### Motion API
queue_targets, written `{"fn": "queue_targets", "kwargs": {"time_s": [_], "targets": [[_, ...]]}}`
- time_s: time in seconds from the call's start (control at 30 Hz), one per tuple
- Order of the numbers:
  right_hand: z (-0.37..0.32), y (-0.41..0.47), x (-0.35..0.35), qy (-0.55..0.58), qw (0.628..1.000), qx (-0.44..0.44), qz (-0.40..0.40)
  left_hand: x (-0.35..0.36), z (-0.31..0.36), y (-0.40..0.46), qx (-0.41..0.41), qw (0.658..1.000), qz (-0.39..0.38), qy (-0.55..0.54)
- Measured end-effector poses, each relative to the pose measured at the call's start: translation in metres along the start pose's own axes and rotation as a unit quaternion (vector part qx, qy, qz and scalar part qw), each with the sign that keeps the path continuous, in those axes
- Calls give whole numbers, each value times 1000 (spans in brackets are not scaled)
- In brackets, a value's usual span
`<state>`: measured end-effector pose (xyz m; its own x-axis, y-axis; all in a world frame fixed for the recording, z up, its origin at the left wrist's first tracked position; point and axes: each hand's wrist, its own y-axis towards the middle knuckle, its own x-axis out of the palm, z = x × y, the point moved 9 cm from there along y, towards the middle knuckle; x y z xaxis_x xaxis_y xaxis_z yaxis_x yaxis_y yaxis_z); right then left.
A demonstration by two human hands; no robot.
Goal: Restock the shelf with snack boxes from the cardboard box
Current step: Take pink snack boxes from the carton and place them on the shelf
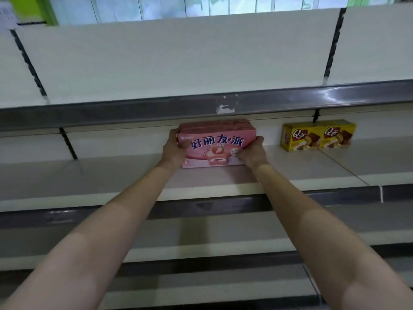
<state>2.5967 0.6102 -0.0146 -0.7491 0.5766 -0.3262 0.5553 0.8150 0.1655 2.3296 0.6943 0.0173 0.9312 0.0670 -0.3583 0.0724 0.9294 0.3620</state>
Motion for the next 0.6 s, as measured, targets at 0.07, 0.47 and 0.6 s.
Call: {"fn": "queue_targets", "kwargs": {"time_s": [0.07, 0.47, 0.6], "targets": [[1, 2, 2, -1, 1000, 3, -3, -1, 0, 1, -1, 1000, 3, -1], [3, -3, -1, -63, 997, 29, 14, -21, -9, -8, -80, 994, -1, 77], [6, -11, -10, -106, 991, 57, 61, -23, -14, -21, -85, 990, -38, 106]]}}
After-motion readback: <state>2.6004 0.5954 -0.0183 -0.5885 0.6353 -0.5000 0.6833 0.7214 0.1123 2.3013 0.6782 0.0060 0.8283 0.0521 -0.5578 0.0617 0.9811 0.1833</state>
